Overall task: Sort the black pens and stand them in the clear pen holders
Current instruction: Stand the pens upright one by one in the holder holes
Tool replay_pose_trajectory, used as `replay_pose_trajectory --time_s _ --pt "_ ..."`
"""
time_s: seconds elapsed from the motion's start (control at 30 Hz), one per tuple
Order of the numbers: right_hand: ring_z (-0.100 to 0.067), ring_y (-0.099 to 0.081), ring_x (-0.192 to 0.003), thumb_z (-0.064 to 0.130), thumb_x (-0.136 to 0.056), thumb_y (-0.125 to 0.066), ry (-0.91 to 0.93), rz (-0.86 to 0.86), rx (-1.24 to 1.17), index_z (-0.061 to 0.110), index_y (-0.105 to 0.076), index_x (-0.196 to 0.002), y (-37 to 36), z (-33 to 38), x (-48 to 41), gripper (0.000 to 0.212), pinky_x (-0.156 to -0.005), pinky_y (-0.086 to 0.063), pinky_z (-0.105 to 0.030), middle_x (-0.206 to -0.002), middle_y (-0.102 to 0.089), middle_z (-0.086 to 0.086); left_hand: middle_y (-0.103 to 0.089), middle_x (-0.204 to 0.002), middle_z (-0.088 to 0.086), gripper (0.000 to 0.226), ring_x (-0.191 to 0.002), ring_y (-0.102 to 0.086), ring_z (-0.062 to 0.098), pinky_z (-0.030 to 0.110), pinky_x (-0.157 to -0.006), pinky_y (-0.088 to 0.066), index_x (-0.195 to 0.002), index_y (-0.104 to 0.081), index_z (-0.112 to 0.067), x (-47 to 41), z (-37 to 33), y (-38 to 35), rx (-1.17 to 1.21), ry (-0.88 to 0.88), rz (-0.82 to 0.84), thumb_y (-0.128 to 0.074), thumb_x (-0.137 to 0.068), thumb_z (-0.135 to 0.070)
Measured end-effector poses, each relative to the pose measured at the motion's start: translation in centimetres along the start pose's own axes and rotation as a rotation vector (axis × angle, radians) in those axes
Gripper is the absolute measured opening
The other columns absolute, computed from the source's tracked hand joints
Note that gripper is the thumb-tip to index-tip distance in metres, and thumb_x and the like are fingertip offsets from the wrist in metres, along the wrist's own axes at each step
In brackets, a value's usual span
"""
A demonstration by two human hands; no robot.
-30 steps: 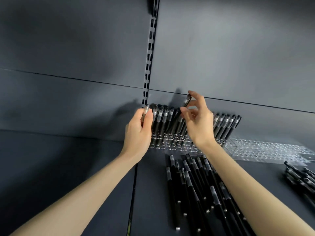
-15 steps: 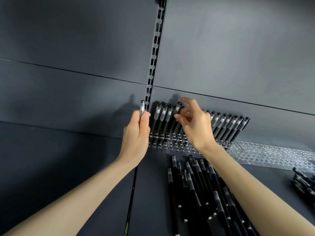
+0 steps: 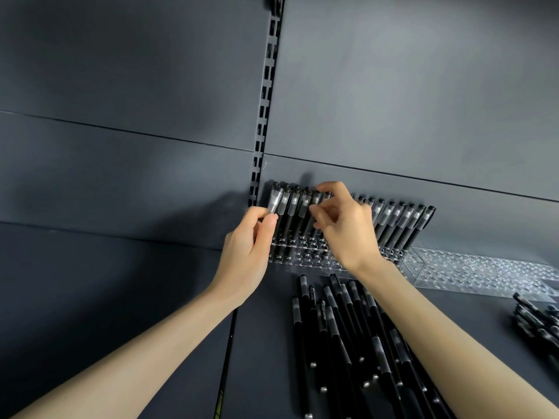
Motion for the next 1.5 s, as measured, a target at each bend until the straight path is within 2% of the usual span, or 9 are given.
replay_pose_trajectory --time_s 0.1,0.3,0.47,0.57,0.67,0.83,1.0,1.27,1.5 --pt "-0.017 -0.066 -0.074 0.023 -0.091 -0.061 -0.096 -0.010 -0.274 0.019 -0.057 -0.110 0.8 0.3 0.7 0.020 -0.073 -0.055 -0.031 -0.080 -0.069 0.003 -0.038 -0.057 -0.001 0.023 -0.050 -0.030 0.011 0.026 -0.049 -0.026 -0.084 -0.053 -0.007 0.4 0.2 -1.2 0.082 0.062 0.077 -0.044 -0.098 -0.022" --pt "-0.002 -0.067 -0.078 0.012 -0.083 -0.068 -0.178 0.104 -0.640 0.018 -0.065 -0.096 0.6 1.0 1.5 0.015 -0.078 -0.050 -0.015 -0.075 -0.070 0.009 -0.041 -0.058 -0.001 0.024 -0.043 -0.031 0.004 0.012 -0.042 -0.026 -0.093 -0.055 -0.006 1.5 -0.2 -3.6 0.136 0.084 0.230 -0.039 -0.101 -0.021" --pt "-0.012 -0.066 -0.076 0.007 -0.082 -0.069 -0.173 0.138 -0.603 0.018 -0.065 -0.100 0.7 1.1 1.7 0.022 -0.077 -0.053 -0.021 -0.086 -0.068 -0.011 -0.040 -0.052 -0.008 0.020 -0.046 -0.033 0.006 0.014 -0.044 -0.028 -0.089 -0.055 -0.008 1.6 -0.4 -3.7 0.092 0.030 0.220 -0.044 -0.099 -0.022" --pt "-0.013 -0.065 -0.069 0.005 -0.081 -0.069 -0.203 0.165 -0.641 0.015 -0.064 -0.102 0.2 0.9 1.8 0.023 -0.074 -0.055 -0.024 -0.075 -0.070 -0.001 -0.041 -0.050 -0.009 0.020 -0.044 -0.034 0.006 0.015 -0.043 -0.029 -0.090 -0.057 -0.008 1.4 -0.1 -3.7 0.105 0.054 0.213 -0.045 -0.099 -0.022" --pt "-0.009 -0.065 -0.067 0.004 -0.079 -0.071 -0.209 0.059 -0.644 0.012 -0.061 -0.100 1.1 0.3 1.3 0.024 -0.072 -0.053 -0.022 -0.066 -0.068 0.006 -0.053 -0.058 -0.005 0.017 -0.048 -0.046 0.011 0.022 -0.046 -0.039 -0.091 -0.058 -0.010 1.6 0.1 -3.6 0.073 0.064 0.222 -0.049 -0.097 -0.023" --pt "-0.013 -0.064 -0.069 0.008 -0.079 -0.073 -0.172 -0.203 -0.482 0.024 -0.058 -0.090 4.6 -0.6 0.1 0.025 -0.070 -0.053 -0.024 -0.075 -0.066 -0.002 -0.056 -0.099 -0.004 0.021 -0.092 -0.053 0.013 0.028 -0.080 -0.043 -0.104 -0.059 -0.012 0.4 0.5 -0.2 -0.391 -0.172 -0.045 -0.054 -0.093 -0.030" --pt "-0.007 -0.060 -0.067 0.013 -0.082 -0.073 -0.087 -0.325 -0.342 0.032 -0.054 -0.087 5.5 -0.1 -0.8 0.027 -0.067 -0.049 -0.020 -0.074 -0.062 0.009 -0.046 -0.128 0.005 0.053 -0.121 -0.040 0.021 0.031 -0.095 -0.037 -0.128 -0.050 -0.009 -0.7 3.9 1.2 -0.537 0.030 -0.060 -0.064 -0.086 -0.039" --pt "0.005 -0.057 -0.065 0.015 -0.082 -0.072 -0.073 -0.297 -0.257 0.021 -0.056 -0.093 3.8 -0.3 -1.1 0.020 -0.067 -0.048 -0.014 -0.075 -0.061 0.014 -0.062 -0.112 0.000 0.044 -0.097 -0.058 0.013 0.036 -0.084 -0.051 -0.119 -0.060 -0.012 -0.9 5.4 1.3 -0.389 0.105 -0.030 -0.068 -0.084 -0.037" --pt "0.005 -0.061 -0.075 0.013 -0.084 -0.070 -0.043 -0.135 -0.140 0.011 -0.064 -0.107 1.4 -0.8 -0.5 0.024 -0.074 -0.047 -0.005 -0.076 -0.062 0.016 -0.063 -0.110 0.001 0.041 -0.099 -0.058 0.014 0.037 -0.085 -0.051 -0.116 -0.061 -0.012 -1.0 5.4 1.3 -0.408 0.099 -0.034 -0.067 -0.085 -0.037"
Point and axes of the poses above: each hand's wrist, its own x-axis away from the middle knuckle, its own y-axis out of the back of the hand, z = x × y, the point moved 8 cm from there along -x, towards the middle knuckle
